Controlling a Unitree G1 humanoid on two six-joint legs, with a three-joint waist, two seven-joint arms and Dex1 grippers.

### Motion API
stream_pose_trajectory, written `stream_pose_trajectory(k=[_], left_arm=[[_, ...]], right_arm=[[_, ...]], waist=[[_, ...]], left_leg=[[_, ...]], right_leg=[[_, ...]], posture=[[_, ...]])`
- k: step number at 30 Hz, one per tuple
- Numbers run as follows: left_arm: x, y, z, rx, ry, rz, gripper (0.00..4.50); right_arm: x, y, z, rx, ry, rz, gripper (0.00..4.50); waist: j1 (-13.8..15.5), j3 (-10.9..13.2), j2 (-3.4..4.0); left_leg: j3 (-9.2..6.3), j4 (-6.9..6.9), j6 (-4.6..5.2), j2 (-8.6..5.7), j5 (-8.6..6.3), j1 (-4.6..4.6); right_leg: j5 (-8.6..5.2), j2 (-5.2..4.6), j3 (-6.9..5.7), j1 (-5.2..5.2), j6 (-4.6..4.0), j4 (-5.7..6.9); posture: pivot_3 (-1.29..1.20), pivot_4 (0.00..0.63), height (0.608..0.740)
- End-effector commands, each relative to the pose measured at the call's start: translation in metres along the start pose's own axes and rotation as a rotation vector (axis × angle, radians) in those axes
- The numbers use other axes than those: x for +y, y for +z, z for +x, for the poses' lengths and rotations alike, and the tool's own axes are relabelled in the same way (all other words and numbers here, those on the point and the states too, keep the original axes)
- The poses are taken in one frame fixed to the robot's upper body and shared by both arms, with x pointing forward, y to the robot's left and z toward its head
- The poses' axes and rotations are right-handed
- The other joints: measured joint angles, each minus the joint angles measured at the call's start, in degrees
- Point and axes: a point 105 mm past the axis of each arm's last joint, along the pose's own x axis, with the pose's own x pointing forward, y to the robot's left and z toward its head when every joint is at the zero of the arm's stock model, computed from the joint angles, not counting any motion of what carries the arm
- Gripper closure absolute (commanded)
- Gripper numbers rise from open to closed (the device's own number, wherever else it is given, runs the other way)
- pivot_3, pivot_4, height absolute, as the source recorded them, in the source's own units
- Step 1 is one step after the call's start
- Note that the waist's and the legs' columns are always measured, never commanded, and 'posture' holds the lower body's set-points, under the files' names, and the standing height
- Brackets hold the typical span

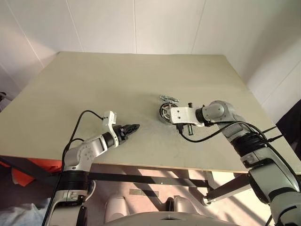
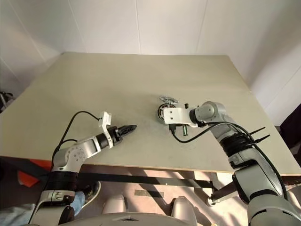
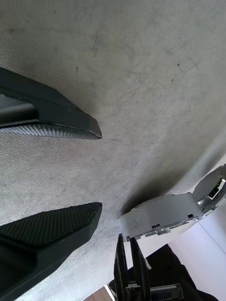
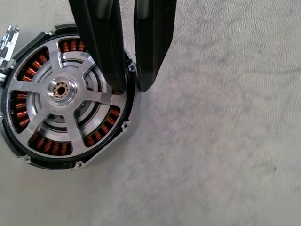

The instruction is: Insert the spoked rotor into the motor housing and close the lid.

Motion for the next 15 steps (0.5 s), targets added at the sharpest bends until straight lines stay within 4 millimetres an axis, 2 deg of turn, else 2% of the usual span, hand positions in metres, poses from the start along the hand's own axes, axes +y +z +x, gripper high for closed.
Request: stream_pose_trajectory(k=[1, 3, 7, 10, 15], left_arm=[[-0.003, 0.004, -0.001, -0.018, -0.008, 0.016, 2.25], [-0.003, 0.003, -0.002, -0.015, -0.008, 0.016, 2.25], [-0.004, 0.001, -0.002, -0.013, -0.008, 0.015, 2.25], [-0.003, 0.002, -0.004, -0.016, -0.004, 0.016, 2.25], [-0.001, 0.003, -0.011, -0.029, 0.015, 0.017, 2.25]], right_arm=[[-0.018, 0.039, -0.031, -0.12, -0.08, 0.074, 4.49], [-0.017, 0.047, -0.038, -0.132, -0.076, 0.142, 4.49], [-0.008, 0.065, -0.04, -0.157, -0.043, 0.399, 4.49], [0.001, 0.071, -0.034, -0.141, -0.007, 0.546, 4.49], [-0.001, 0.062, -0.011, -0.072, -0.037, 0.744, 4.49]], waist=[[0.14, 0.02, 0.03], [0.25, 0.02, 0.03], [0.35, 0.03, 0.04], [0.35, 0.03, 0.05], [0.49, 0.04, 0.07]], left_leg=[[0.0, -0.04, -0.01, 0.0, 0.01, -0.04], [0.0, -0.12, -0.03, 0.01, 0.02, -0.07], [0.01, -0.19, -0.03, 0.01, 0.02, -0.05], [0.01, -0.22, -0.12, 0.06, 0.07, 0.03], [0.01, -0.29, -0.25, 0.07, 0.13, 0.08]], right_leg=[[0.0, 0.0, 0.0, -0.05, 0.0, -0.01], [0.0, 0.01, -0.01, -0.09, 0.0, -0.05], [-0.01, 0.03, -0.01, -0.1, 0.0, -0.11], [-0.01, 0.09, 0.03, -0.1, 0.0, -0.07], [-0.01, 0.12, 0.08, -0.1, 0.01, -0.06]], posture=[[0.0, 0.0, 0.74], [0.0, 0.0, 0.74], [0.0, 0.0, 0.74], [0.0, 0.0, 0.74], [0.0, 0.0, 0.74]])
